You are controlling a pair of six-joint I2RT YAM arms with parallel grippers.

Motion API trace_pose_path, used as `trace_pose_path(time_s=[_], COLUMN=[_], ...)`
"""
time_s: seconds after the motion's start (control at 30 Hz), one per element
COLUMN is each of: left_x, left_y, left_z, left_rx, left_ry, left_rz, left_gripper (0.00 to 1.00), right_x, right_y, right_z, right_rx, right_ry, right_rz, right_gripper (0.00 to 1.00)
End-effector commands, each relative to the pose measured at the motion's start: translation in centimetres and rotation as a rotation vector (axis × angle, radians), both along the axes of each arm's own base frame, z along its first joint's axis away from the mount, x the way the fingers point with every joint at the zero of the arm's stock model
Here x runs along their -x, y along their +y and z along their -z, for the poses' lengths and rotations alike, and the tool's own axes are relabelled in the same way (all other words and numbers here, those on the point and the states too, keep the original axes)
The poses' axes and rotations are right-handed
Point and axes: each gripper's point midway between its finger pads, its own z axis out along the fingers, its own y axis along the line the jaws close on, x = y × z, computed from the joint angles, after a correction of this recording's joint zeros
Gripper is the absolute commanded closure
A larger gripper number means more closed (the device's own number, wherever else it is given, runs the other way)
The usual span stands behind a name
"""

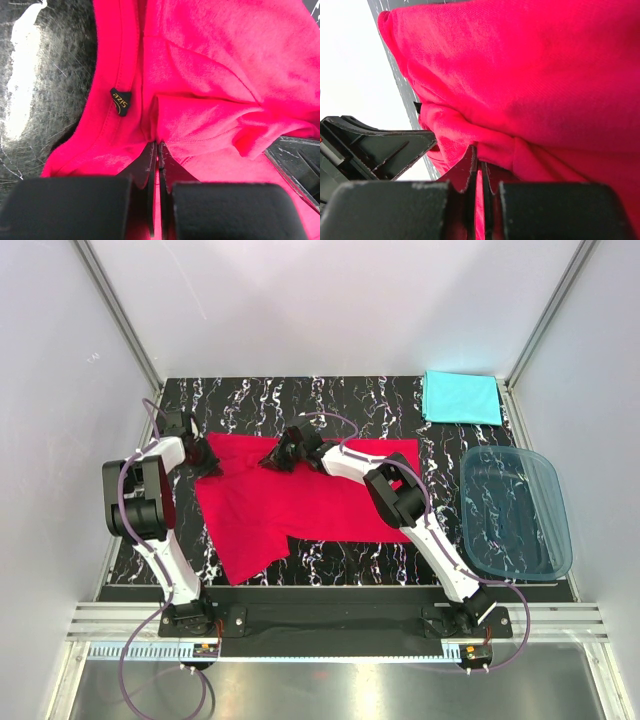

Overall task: Fold and stack the t-shirts
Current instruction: Fold the tshirt

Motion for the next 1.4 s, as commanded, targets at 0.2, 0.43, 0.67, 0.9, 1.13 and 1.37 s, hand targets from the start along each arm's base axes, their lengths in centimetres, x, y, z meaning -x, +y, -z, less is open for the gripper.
trace_pose_path(time_s=[0.2, 0.43, 0.67, 0.9, 1.13, 1.37], left_x=[-1.6, -1.1, -0.1, 0.9, 2.8, 4.5], left_y=[0.4, 0.3, 0.0, -0.3, -0.7, -0.8], left_z=[-4.5, -5.7, -5.5, -6.2, -6.4, -5.7], left_rx=[-0.027, -0.028, -0.012, -0.008, 0.022, 0.024], left_ry=[-0.13, -0.133, -0.116, -0.118, -0.094, -0.051], left_rz=[-0.003, -0.001, 0.005, 0.011, 0.01, 0.011], left_gripper=[1.0, 1.0, 1.0, 1.0, 1.0, 1.0], right_x=[1.5, 2.0, 3.3, 3.8, 5.6, 7.0], right_y=[-0.1, -0.4, -1.1, -1.3, -1.8, -2.5], right_z=[-1.5, -2.9, -5.9, -7.3, -7.5, -7.1], right_rx=[0.037, 0.058, 0.045, 0.025, 0.018, 0.026], right_ry=[0.015, 0.009, 0.015, -0.007, 0.059, 0.079], right_rz=[-0.039, -0.072, -0.123, -0.188, -0.234, -0.286], right_gripper=[1.0, 1.0, 1.0, 1.0, 1.0, 0.99])
